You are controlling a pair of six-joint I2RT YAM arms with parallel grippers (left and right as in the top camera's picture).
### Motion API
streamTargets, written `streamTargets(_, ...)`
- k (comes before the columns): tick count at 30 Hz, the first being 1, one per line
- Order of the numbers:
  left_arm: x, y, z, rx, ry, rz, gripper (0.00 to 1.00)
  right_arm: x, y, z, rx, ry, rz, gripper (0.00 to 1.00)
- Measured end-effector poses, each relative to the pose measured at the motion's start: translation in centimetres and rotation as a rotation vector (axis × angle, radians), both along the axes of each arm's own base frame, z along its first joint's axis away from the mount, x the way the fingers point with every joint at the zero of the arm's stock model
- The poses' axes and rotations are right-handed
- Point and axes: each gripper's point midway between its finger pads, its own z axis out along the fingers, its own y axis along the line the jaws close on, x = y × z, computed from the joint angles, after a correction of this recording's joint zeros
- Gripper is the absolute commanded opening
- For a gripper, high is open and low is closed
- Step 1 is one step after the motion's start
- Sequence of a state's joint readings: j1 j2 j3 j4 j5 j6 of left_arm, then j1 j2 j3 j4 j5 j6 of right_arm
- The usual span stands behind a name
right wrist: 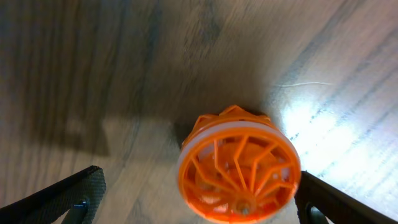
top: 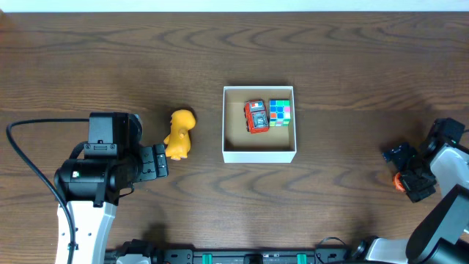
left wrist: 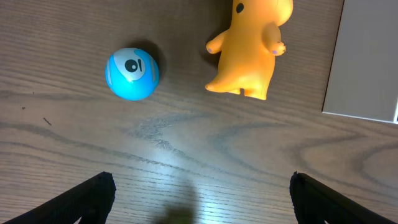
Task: Pack container
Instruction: 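Move the right gripper down-right to above the orange wheel toy, then lower the right gripper and grasp the orange wheel toy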
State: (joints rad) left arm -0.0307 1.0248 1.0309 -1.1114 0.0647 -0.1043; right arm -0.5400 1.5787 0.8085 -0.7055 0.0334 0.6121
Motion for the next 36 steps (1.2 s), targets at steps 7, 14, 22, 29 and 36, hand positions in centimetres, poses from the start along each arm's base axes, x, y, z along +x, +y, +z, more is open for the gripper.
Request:
streamTargets(7,0.00,0.00,0.00,0.000,0.000,0.000,0.92,-0.02,0.00,-0.79,0.009,0.018,0.014,0.89)
streamTargets(14,-0.06,0.00,-0.02,0.000,0.003,0.000,0.92,-0.23,-0.35,-0.79,0.006,0.019,0.007,0.82)
streamTargets(22,-0.09,0.00,-0.03,0.000,0.004,0.000,0.92,-0.61,-0.88,-0.80,0.002,0.023,-0.013,0.73)
streamTargets(29,-0.09,0.00,-0.03,0.000,0.004,0.000,0.92,-0.66,-0.85,-0.83,0.002,0.024,-0.011,0.57)
streamTargets(36,-0.09,0.00,-0.03,0.000,0.004,0.000,0.92,-0.67,-0.84,-0.84,0.003,0.024,-0.011,0.44)
